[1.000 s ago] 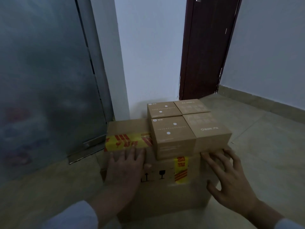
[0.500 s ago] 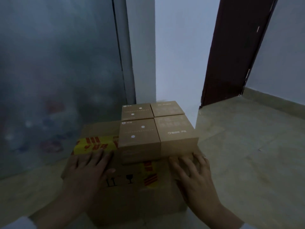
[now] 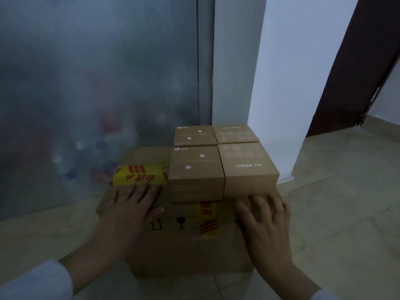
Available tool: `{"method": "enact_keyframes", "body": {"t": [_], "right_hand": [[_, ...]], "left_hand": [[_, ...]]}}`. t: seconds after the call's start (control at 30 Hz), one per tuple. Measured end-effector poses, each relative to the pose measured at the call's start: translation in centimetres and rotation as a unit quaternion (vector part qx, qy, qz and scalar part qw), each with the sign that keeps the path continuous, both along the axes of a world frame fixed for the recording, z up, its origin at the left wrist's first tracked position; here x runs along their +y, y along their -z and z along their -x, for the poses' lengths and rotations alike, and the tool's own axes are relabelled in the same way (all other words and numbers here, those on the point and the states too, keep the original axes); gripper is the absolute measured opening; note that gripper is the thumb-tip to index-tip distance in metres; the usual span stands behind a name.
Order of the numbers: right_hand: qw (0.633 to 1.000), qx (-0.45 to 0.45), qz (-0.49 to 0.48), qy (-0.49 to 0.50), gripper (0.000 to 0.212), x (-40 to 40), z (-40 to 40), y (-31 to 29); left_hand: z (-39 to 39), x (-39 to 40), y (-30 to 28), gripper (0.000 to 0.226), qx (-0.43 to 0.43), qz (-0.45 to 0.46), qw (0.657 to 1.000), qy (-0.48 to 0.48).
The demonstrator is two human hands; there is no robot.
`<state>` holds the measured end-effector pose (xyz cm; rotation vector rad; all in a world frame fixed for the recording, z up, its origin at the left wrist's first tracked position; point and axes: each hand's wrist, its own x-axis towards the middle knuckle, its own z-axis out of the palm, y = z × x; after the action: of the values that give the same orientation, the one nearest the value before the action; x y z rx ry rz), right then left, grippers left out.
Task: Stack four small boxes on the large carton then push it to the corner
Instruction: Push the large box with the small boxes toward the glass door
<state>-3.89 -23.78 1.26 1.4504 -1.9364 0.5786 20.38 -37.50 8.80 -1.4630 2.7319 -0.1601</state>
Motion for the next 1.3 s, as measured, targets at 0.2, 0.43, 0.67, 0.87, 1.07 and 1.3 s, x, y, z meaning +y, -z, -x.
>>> {"method": "enact_keyframes", "body": {"t": [0.2,0.43,0.67,0.87,1.07,1.3], "right_hand": [[1.0,0.003,0.013,-0.013,0.05,-1.4,-2.0,0.3],[0.999,0.003,-0.009,-0.044,0.053,-4.3,-2.9,-0.1],[0.998,0.005,-0.03,-0.054,0.05,-8.4,-0.1,-0.7],[0.997,-0.033,-0.056,-0.037,0.035,-12.5,3.0,-1.5],[0.994,-0.061,-0.094,-0.014,0.045,-15.1,3.2,-2.1],[0.993,-0.064,-0.095,0.008,0.027,-16.4,2.5,-1.6]], "left_hand": [[-2.2,-0.5,-0.1,0.07,0.011,0.008,1.0,-0.016],[-4.2,-1.5,0.3,0.071,0.03,0.0,0.998,-0.058],[-2.4,-4.5,1.1,0.067,0.046,-0.012,0.997,-0.059],[0.6,-7.7,0.8,0.073,0.043,0.008,0.998,-0.051],[1.8,-10.9,0.9,0.061,0.037,0.048,0.998,-0.029],[1.5,-12.2,1.7,0.058,0.086,0.091,0.992,-0.001]]}}
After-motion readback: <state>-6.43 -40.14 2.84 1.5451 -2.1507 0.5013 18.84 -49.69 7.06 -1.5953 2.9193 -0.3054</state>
